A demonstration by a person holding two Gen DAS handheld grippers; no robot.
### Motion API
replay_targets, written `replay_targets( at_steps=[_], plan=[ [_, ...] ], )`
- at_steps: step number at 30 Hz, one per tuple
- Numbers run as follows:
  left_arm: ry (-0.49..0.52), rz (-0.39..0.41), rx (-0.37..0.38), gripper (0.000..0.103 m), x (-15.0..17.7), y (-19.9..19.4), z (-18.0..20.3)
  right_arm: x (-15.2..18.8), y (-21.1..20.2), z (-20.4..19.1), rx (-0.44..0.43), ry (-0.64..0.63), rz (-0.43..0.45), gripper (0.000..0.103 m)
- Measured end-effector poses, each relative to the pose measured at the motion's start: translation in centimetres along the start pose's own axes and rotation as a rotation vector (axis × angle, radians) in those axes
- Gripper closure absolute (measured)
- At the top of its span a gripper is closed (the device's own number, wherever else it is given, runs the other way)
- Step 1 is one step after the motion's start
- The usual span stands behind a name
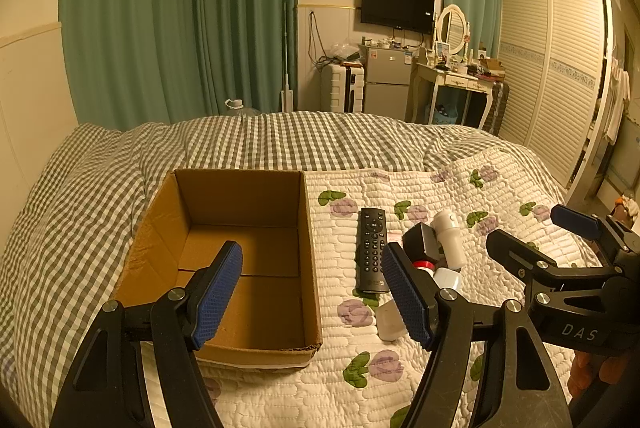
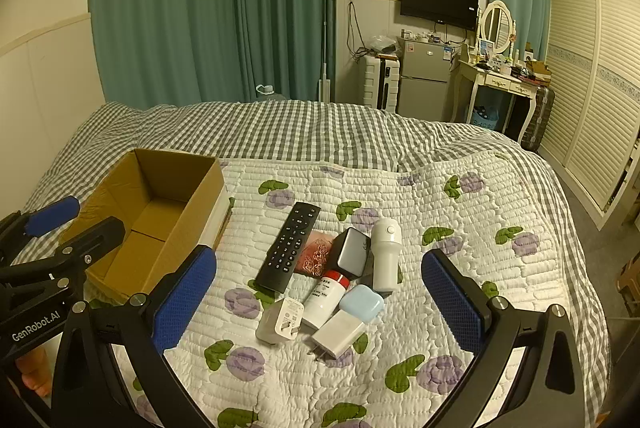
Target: Organize rigid objects
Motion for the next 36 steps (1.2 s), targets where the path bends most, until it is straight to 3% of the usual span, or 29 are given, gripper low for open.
replay_targets(
  at_steps=[36],
  plan=[
    [0.012,0.003,-0.002,0.028,-0.9,-0.3,0.8,-0.7,-0.9,0.6,0.000,-0.023,0.019,0.000]
  ],
)
Point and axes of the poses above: each gripper's, at about its wrist camera, not at the fingertips, and y roughly the way its jaws point, z to its right, x to its underside, the point moved 9 cm from there along y, roughly the way its jaws point, and after that the axes turned 2 degrees about -y, right-handed, at the moved point
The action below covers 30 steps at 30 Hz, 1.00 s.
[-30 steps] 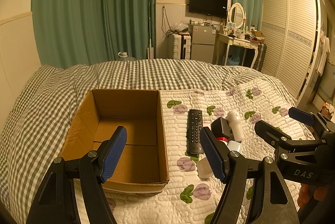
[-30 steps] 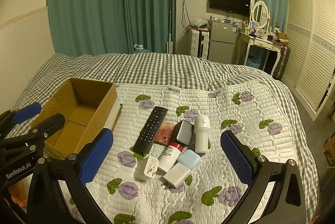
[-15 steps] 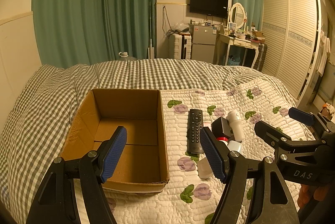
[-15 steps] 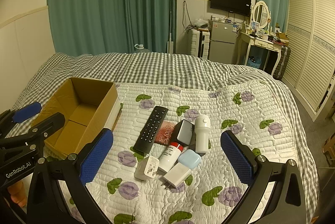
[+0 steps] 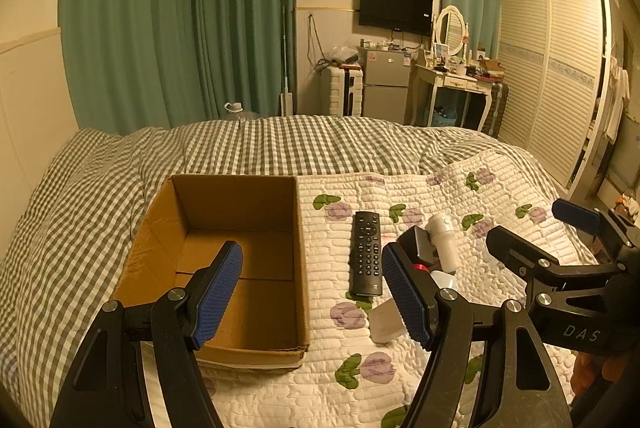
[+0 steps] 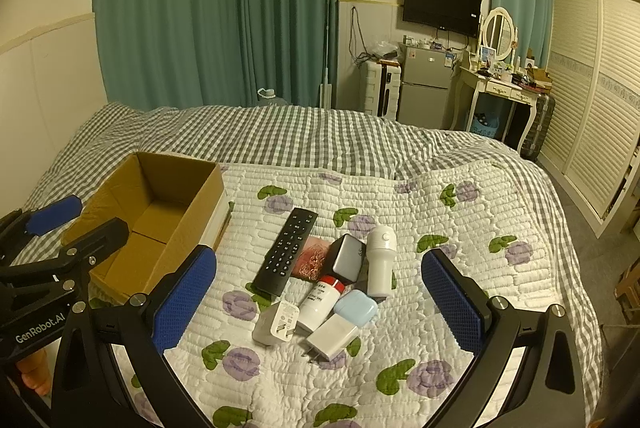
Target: Organize rigid objects
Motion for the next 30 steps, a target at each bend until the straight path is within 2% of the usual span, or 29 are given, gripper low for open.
replay_targets(
  at_steps=[9,14,23,26,30],
  plan=[
    [0.024,-0.034,0.000,0.028,1.1,1.7,3.1,0.8,0.3,3.8,0.052,-0.065,-0.003,0.000],
    [0.043,-0.072,0.006,0.028,2.3,3.4,5.4,2.2,2.1,6.0,0.053,-0.129,-0.044,0.000],
    [0.099,-0.203,0.016,0.028,7.0,9.2,9.3,5.1,7.3,9.7,0.024,-0.143,-0.154,0.000],
    [0.112,-0.260,0.004,0.030,8.9,11.1,9.6,5.6,8.4,9.8,-0.002,-0.144,-0.176,0.000],
    [0.118,-0.329,0.026,0.030,11.6,12.8,10.1,6.2,10.0,9.9,-0.014,-0.158,-0.197,0.000]
  ],
)
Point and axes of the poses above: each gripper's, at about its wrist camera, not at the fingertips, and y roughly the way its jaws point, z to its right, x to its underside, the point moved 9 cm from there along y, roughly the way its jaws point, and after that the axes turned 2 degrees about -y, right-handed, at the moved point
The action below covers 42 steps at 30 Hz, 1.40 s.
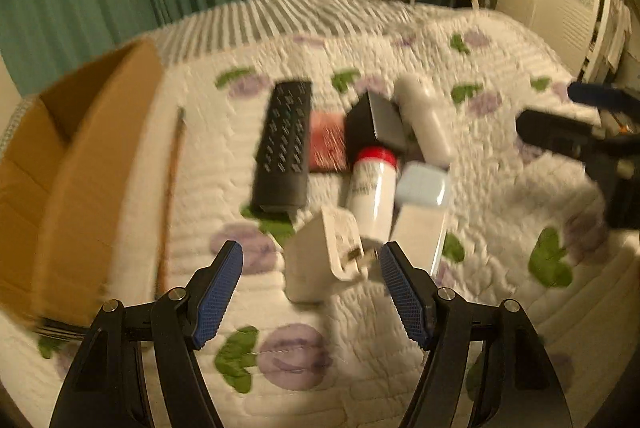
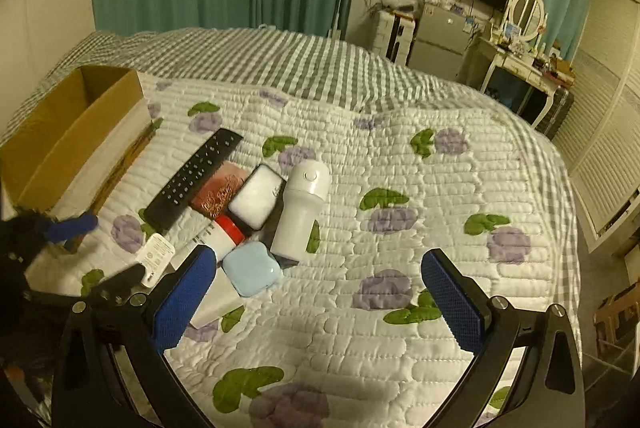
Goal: Organize rigid objects
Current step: 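Grasp the white wall plug with the left tool while the right tool grasps the white charger block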
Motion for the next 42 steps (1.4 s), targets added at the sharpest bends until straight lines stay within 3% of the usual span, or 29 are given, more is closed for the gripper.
replay_targets(
  at_steps=[5,7,8,15,19,26,29,33,38,40,42],
  plan=[
    [-0.001,-0.037,0.011,0.031,1.0,1.7,-0.1,0.6,1.3,-0.2,-0.023,0.006,-0.042,0.000],
    [-0.005,-0.041,0.026,0.046,1.0,2.2,-0.4,0.7,1.4,-0.3,-0.025,0.000,-0.052,0.000],
    [-0.010,-0.040,0.052,0.060,1.0,2.3,-0.2,0.7,1.5,-0.5,-0.028,-0.008,-0.056,0.000],
    [0.004,0.017,0.055,0.071,0.3,0.8,-0.5,0.9,2.3,-3.2,-0.093,-0.107,-0.091,0.000],
    [-0.036,0.033,0.033,0.074,0.4,-0.7,-2.0,1.9,3.6,-5.6,-0.173,-0.196,-0.157,0.001],
    [-0.078,0.021,0.021,0.074,0.9,-1.5,-3.2,4.4,6.3,-8.9,-0.267,-0.301,-0.314,0.017],
    [-0.080,0.019,0.022,0.074,0.9,-1.7,-3.2,5.2,6.6,-9.6,-0.256,-0.330,-0.341,0.017],
    [-0.084,0.019,0.024,0.074,1.0,-1.8,-3.2,6.2,7.2,-10.8,-0.242,-0.379,-0.374,0.029],
    [-0.093,0.019,0.034,0.074,1.3,-2.2,-3.4,6.7,8.3,-12.0,-0.250,-0.351,-0.410,0.035],
    [-0.095,0.019,0.037,0.074,1.4,-2.5,-3.4,6.7,8.7,-12.4,-0.247,-0.348,-0.413,0.048],
    [-0.097,0.023,0.039,0.074,1.4,-2.8,-3.5,6.7,8.5,-12.7,-0.247,-0.348,-0.406,0.047]
  ],
)
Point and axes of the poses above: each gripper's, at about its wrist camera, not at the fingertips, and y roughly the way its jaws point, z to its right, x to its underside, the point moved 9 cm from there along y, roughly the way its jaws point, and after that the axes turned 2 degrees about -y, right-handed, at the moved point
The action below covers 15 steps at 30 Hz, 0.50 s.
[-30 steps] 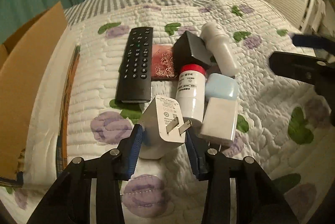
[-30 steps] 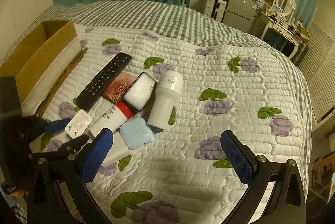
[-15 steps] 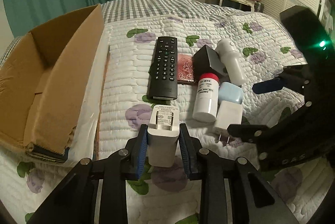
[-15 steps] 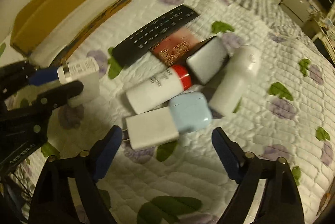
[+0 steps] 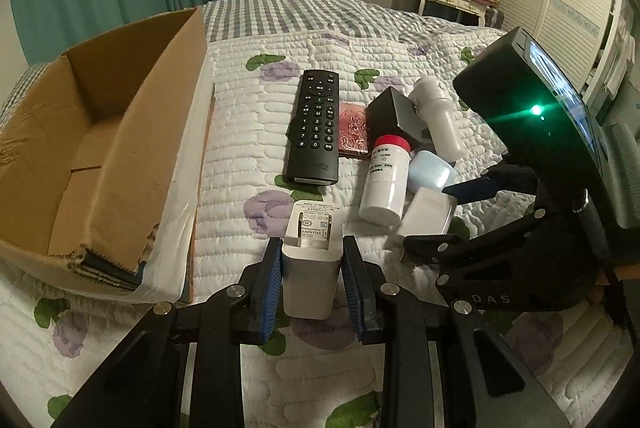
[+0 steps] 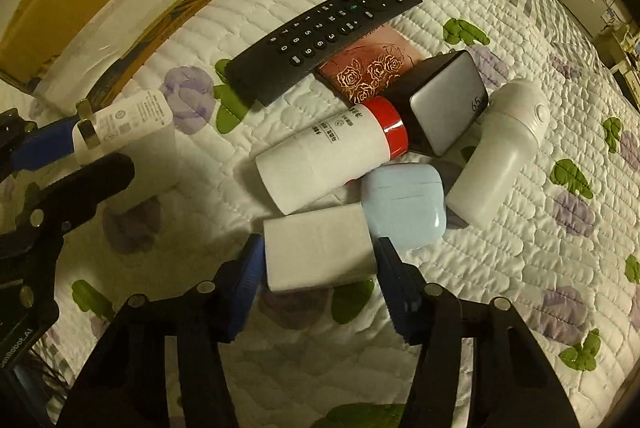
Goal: Organize rigid objects
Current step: 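Grasp the white wall plug with the left tool while the right tool grasps the white charger block, then carry both held items over the cardboard box and open both tools to drop them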
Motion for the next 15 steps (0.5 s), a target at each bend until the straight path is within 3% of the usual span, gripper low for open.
replay_targets(
  at_steps=[9,15],
  plan=[
    [-0.003,0.031,0.021,0.074,-0.3,-1.9,0.2,0.6,-4.4,0.4,0.000,0.067,0.110,0.048],
    [0.001,0.098,0.047,0.074,-2.1,-5.2,0.7,0.5,-8.8,2.3,0.038,0.106,0.179,0.048]
  ],
)
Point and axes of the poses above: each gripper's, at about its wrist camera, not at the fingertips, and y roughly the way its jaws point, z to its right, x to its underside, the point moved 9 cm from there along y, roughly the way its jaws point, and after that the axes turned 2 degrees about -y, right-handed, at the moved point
